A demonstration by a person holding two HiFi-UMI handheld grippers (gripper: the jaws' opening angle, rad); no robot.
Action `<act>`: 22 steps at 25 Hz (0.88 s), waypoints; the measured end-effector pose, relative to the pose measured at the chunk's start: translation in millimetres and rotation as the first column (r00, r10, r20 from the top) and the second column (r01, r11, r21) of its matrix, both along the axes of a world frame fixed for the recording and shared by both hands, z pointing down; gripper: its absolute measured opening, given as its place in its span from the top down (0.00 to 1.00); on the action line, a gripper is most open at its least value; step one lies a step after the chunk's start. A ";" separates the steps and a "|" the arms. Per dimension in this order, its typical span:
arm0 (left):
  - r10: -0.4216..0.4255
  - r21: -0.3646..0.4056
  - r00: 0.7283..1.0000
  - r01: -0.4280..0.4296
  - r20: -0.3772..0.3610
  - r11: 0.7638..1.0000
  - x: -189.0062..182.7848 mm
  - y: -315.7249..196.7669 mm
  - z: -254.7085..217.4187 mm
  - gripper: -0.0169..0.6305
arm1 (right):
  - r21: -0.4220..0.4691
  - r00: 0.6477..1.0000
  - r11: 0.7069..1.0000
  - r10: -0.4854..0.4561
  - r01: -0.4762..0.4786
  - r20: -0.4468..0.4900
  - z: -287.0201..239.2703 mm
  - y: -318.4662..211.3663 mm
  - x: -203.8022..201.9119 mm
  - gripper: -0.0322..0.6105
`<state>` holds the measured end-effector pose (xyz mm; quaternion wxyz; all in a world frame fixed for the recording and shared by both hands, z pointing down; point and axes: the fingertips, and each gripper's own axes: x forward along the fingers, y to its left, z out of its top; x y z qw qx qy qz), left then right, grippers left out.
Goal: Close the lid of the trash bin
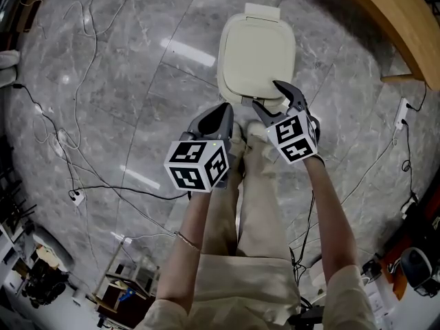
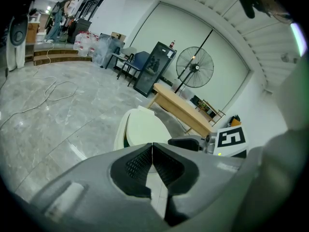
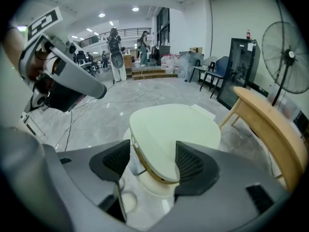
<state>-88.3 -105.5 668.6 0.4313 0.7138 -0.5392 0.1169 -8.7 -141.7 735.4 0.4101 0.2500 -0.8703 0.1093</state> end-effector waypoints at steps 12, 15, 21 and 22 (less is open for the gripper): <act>0.012 0.003 1.000 -0.012 -0.011 1.000 8.1 0.7 15.7 0.94 | -0.023 0.982 0.985 0.173 -0.172 0.081 15.3 -10.8 7.3 0.89; 0.009 0.010 1.000 -0.009 -0.013 1.000 9.0 -0.2 18.8 0.94 | -0.027 0.979 0.981 0.193 -0.192 0.061 25.0 -10.5 9.8 0.93; 0.008 0.011 1.000 -0.007 -0.012 1.000 10.7 -1.0 29.9 0.94 | -0.011 0.980 0.981 0.196 -0.196 0.034 36.7 -9.7 10.4 0.94; 0.009 0.011 1.000 -0.008 -0.012 1.000 11.1 -0.9 30.5 0.94 | -0.011 0.979 0.980 0.200 -0.200 0.035 36.6 -9.6 10.2 0.94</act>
